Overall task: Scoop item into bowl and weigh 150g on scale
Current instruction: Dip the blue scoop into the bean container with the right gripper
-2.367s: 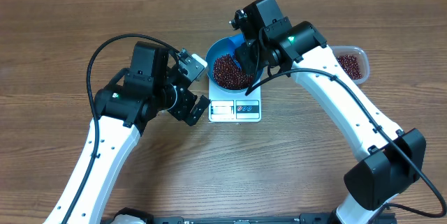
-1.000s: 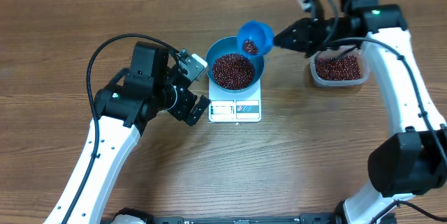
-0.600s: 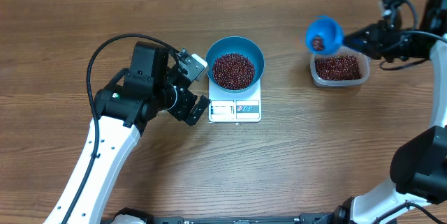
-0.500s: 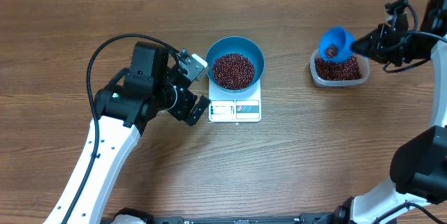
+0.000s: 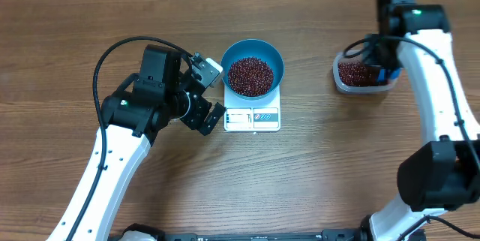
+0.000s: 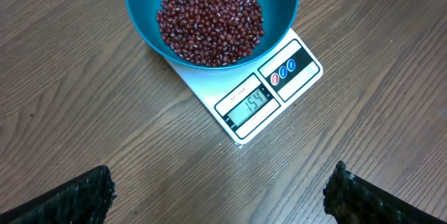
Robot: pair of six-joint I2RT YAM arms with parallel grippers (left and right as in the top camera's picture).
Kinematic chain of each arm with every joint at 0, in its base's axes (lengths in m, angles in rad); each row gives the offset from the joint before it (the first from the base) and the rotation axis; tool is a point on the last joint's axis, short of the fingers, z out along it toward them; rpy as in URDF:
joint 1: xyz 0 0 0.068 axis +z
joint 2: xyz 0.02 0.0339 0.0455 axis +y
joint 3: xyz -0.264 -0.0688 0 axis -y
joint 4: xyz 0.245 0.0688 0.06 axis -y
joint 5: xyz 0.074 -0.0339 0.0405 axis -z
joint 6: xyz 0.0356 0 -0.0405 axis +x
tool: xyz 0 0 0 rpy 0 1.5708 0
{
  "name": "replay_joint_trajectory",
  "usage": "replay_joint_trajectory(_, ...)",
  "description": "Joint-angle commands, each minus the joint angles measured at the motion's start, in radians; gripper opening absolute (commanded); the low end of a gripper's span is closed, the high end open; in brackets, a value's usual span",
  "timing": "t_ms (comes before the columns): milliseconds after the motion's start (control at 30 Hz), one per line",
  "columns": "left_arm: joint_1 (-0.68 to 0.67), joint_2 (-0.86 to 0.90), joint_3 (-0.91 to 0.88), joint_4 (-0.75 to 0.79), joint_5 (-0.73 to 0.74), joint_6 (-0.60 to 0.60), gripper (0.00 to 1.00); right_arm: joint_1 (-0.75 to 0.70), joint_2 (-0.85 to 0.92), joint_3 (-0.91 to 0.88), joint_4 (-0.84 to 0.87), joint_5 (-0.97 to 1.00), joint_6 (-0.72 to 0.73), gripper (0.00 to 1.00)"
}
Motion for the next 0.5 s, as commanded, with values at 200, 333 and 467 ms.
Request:
replay_joint_trajectory(200, -0.002, 0.008, -0.004, 0.002, 0.015, -0.018, 1.0, 0.1, -0.011, 0.033, -0.011, 0.198, 0.076, 0.04)
replay_joint_trajectory(333, -0.002, 0.008, -0.004, 0.002, 0.014, -0.018, 1.0, 0.1, -0.011, 0.037, -0.01, 0.098, 0.033, 0.04)
replay_joint_trajectory(467, -0.002, 0.008, -0.004, 0.002, 0.015, -0.018, 1.0, 0.1, -0.014, 0.159, -0.03, -0.153, -0.07, 0.04)
